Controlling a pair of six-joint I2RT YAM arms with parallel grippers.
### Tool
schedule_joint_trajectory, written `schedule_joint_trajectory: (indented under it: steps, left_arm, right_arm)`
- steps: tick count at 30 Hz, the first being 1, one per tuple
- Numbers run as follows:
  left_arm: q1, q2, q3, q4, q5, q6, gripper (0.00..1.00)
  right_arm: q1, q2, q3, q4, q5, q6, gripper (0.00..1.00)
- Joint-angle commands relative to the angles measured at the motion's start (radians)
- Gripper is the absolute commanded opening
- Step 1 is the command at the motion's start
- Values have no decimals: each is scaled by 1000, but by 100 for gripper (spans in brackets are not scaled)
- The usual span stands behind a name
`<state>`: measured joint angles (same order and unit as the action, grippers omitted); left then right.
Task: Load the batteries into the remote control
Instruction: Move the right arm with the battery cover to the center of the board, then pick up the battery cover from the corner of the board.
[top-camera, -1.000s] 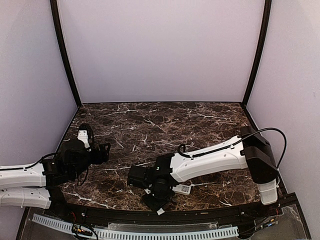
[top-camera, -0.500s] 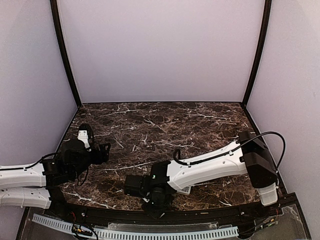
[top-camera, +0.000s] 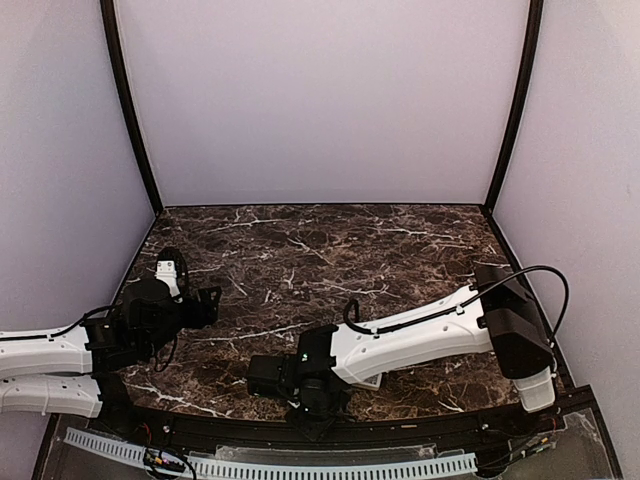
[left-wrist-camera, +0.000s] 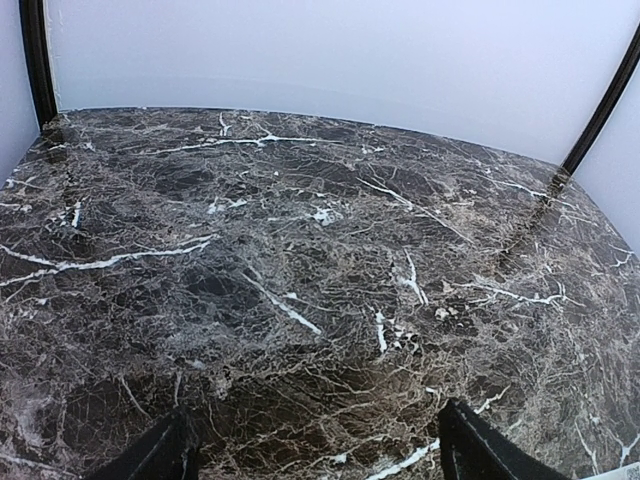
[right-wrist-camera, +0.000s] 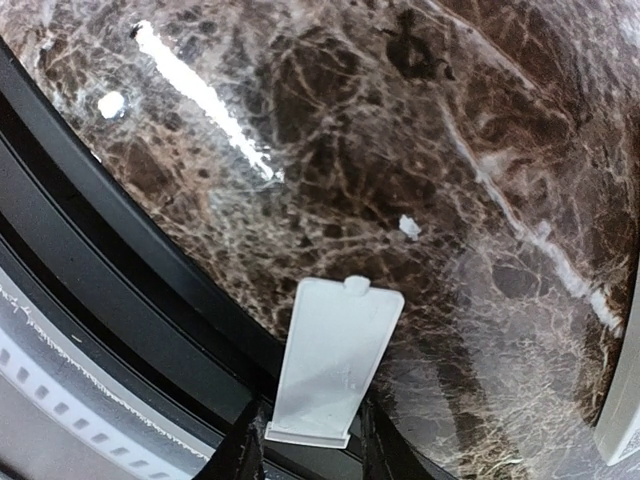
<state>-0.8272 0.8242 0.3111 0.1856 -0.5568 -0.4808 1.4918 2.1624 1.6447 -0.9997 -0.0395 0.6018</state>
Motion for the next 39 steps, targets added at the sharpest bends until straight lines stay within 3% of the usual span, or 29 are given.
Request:
schedule_joint_trajectory:
  steps: [1, 10, 13, 16, 22, 39]
  left_arm:
    - [6, 0, -20, 2, 10, 13, 82]
    - [5, 5, -18, 3, 12, 17, 82]
    - [5, 2, -20, 4, 12, 15, 82]
    - [5, 7, -18, 6, 12, 16, 82]
    - [5, 7, -19, 6, 14, 17, 82]
    - [5, 15, -20, 14, 11, 23, 82]
  right_arm:
    - [29, 66, -31, 3, -67, 8, 28]
    - [42, 62, -24, -11, -73, 7, 21]
    - [42, 55, -32, -13, -72, 5, 24]
    - [42, 60, -26, -9, -65, 4, 33]
    - [32, 123, 73, -71, 14, 29, 42]
    - [-9, 169, 194, 9, 63, -3, 42]
